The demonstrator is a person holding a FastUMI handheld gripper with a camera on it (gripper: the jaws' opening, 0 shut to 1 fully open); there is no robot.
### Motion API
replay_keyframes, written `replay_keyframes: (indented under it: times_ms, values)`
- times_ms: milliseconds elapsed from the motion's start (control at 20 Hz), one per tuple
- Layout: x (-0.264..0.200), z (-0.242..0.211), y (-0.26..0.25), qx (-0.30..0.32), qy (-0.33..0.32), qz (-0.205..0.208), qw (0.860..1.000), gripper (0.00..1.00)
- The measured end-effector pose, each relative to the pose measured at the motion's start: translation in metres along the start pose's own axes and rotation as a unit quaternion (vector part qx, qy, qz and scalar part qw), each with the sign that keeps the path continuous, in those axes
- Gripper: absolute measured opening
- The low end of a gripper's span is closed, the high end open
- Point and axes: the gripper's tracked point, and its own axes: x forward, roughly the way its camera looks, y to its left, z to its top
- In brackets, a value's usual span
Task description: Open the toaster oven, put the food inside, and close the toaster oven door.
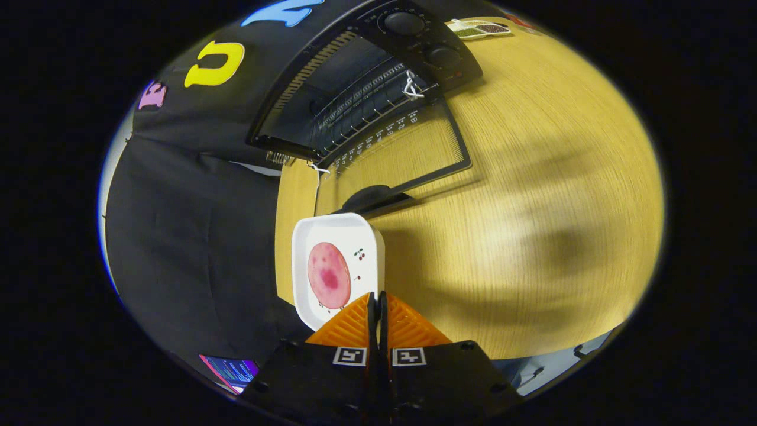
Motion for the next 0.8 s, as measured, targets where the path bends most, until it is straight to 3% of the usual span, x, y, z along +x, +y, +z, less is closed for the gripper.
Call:
replay_keyframes:
  times_ms: [350, 800]
  values:
    - [0.003, 0.026, 0.036, 0.048, -0.082, 0.009, 0.995, 0.02]
    - [0.018, 0.061, 0.052, 0.134, -0.168, 0.012, 0.977, 0.02]
